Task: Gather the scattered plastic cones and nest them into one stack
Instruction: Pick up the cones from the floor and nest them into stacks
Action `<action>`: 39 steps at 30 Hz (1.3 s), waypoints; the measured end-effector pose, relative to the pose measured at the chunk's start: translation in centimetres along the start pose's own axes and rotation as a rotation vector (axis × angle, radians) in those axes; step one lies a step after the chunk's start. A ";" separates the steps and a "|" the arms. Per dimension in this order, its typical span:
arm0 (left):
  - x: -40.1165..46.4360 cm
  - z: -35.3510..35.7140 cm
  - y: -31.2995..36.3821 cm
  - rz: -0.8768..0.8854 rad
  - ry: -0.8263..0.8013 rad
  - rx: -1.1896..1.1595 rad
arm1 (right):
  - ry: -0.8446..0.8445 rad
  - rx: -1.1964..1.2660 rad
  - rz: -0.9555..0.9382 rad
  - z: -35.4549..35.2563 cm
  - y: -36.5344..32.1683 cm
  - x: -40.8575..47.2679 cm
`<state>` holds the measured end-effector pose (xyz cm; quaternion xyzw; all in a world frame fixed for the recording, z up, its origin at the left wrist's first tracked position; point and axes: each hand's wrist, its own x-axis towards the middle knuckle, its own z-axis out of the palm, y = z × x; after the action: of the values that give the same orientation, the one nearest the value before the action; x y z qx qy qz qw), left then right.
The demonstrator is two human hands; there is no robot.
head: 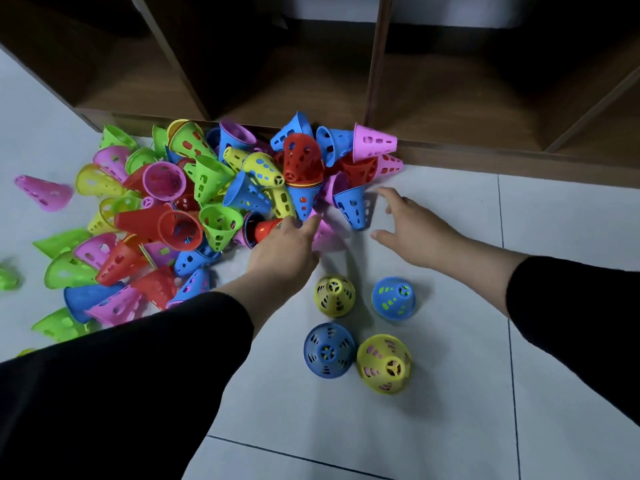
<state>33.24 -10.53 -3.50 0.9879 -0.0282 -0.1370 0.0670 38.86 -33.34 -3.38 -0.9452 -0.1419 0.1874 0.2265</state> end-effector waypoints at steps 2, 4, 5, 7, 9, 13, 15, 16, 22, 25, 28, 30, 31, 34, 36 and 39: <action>1.4 0.2 0.6 0.034 -0.042 0.098 | -0.007 0.019 0.012 0.8 -0.4 2.4; 2.5 0.6 1.0 0.048 -0.047 0.135 | -0.039 0.028 0.016 1.7 -0.9 4.3; 3.0 0.9 1.0 0.051 -0.048 0.148 | -0.051 0.034 0.020 2.1 -1.1 5.2; 3.7 1.2 0.9 0.057 -0.073 0.170 | -0.050 0.045 0.025 3.0 -1.2 6.3; 4.1 1.5 0.5 0.063 -0.076 0.162 | 0.002 0.089 0.050 3.8 -1.0 7.0; 3.8 2.2 -0.1 0.124 -0.039 0.106 | 0.113 0.221 0.133 4.5 -0.7 7.3; 3.6 2.7 -0.5 0.163 0.027 0.093 | 0.169 0.279 0.196 4.4 -0.5 7.0; 3.4 2.8 -0.8 0.170 0.066 0.086 | 0.191 0.295 0.222 4.3 -0.5 6.8; 0.3 0.5 -0.9 0.103 0.229 -0.361 | 0.355 0.343 0.205 2.6 -0.6 4.8; -2.3 -1.7 -0.5 -0.016 0.233 -0.719 | 0.370 0.530 0.138 0.4 -1.0 3.1; -4.7 -3.2 -0.2 -0.098 0.249 -0.923 | 0.307 0.657 0.066 -2.4 -2.0 0.6; -6.0 -3.9 -0.2 -0.109 0.216 -0.938 | 0.263 0.685 0.038 -3.9 -2.4 -1.5; -6.5 -4.1 -0.3 -0.096 0.183 -0.910 | 0.238 0.666 0.035 -4.6 -2.6 -2.8; -7.9 -4.3 -0.7 -0.012 0.079 -0.753 | 0.188 0.492 0.060 -5.6 -2.1 -6.3; -8.5 -4.1 -1.0 0.040 0.039 -0.677 | 0.143 0.369 0.070 -6.0 -1.8 -8.2; -8.8 -3.6 -0.7 0.057 0.011 -0.575 | 0.002 0.110 0.076 -6.0 -1.6 -10.1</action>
<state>25.83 -8.71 2.22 0.9279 -0.0155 -0.1323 0.3483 32.08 -37.82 5.28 -0.9362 -0.0950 0.2026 0.2710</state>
